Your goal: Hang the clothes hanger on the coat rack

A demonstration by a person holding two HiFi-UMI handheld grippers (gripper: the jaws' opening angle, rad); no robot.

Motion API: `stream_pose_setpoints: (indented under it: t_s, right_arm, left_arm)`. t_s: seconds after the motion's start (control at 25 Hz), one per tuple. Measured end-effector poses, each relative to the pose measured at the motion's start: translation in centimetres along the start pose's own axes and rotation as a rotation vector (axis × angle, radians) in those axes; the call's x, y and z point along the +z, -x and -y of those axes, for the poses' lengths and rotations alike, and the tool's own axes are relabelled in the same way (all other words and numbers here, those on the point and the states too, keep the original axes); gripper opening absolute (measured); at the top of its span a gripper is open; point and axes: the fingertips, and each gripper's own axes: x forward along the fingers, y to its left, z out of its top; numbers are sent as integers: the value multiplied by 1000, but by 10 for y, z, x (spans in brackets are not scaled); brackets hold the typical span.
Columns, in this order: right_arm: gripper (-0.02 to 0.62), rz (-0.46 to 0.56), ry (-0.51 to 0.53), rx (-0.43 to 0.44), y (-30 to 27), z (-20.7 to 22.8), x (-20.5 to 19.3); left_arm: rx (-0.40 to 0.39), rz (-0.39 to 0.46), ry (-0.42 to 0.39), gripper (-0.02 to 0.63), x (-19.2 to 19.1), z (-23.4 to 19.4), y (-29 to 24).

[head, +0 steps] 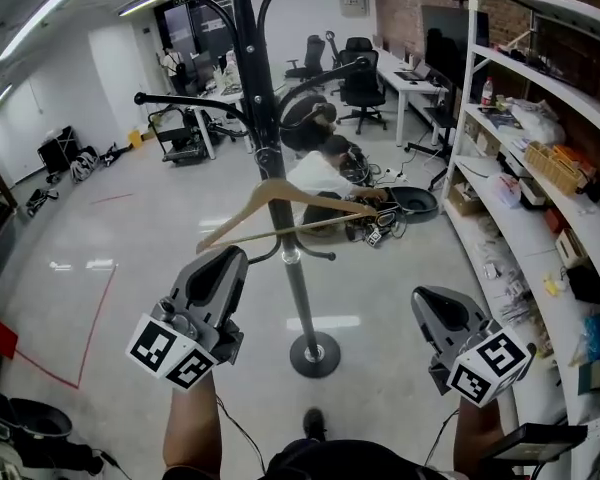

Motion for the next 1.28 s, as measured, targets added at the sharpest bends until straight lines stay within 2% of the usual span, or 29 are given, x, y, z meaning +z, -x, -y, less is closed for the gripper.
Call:
stream_pose_setpoints:
  t_s: [0.08,0.24,0.4,0.52,0.64,0.92,1.08,1.16,1.28]
  right_arm:
    - [8,-1,-4,26,20,-13,-5]
    - [8,-24,-38,85,62,-47,-20]
    - [8,-33,-46,119,85,-79,-16]
    - [8,-25,-25,131,97,-111,-8]
    - [9,-24,-9,127,108,-141,-8]
    - [8,-68,-23,98,139,-226,-30]
    - [8,-101,-35,86,160,-278,-41]
    - [8,-110,-37,63,175,-294,-42]
    - [8,-123,-34,37,197,-307,-39]
  left_arm:
    - [26,-31,12,2,-4,30,25]
    - [55,-95,53,1,-13,96,81]
    - [88,-118,91,0,-4,132,123]
    - [104,-98,150,0,11,148,160]
    - [110,-92,163,0,20,157,196]
    - [100,-145,200,0,10,176,289]
    - [92,-169,254,2,6,184,338]
    - [91,-169,277,0,9,191,355]
    - [81,-180,269,0,11,206,369]
